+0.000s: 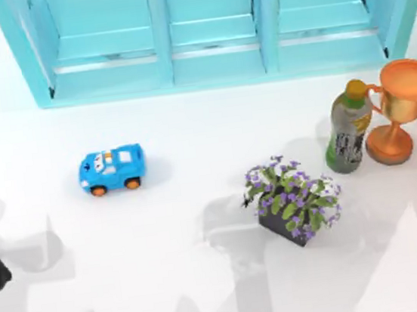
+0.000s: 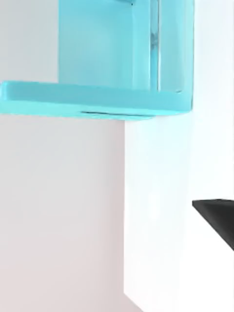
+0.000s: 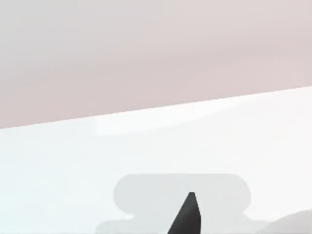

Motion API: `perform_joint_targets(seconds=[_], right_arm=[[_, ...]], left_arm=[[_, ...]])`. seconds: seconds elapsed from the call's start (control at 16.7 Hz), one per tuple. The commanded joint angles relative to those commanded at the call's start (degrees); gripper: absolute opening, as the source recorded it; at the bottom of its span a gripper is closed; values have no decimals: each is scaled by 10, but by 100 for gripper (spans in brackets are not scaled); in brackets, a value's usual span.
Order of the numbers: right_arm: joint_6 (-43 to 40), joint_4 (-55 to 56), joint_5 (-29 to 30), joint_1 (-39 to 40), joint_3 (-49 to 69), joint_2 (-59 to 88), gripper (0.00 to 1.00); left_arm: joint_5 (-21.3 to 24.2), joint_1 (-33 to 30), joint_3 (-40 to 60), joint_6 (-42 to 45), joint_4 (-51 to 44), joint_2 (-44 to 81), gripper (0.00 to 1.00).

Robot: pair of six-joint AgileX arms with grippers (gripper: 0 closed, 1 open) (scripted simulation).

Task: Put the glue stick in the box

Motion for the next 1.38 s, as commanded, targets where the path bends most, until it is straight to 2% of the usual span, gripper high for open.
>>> perform_joint_targets(seconds=[0.42,0.84,1.02,1.38], right_arm=[[-36,-2,-29,50,3,-2,0],[-48,-11,-38,42,0,-8,0],[-112,-55,-82,17,-9,-24,0],[-325,-197,-225,-55,-32,-68,0]], left_arm=[[0,0,0,0,0,0,100],[0,0,0,0,0,0,100],[0,0,0,0,0,0,100],[0,0,0,0,0,0,100]])
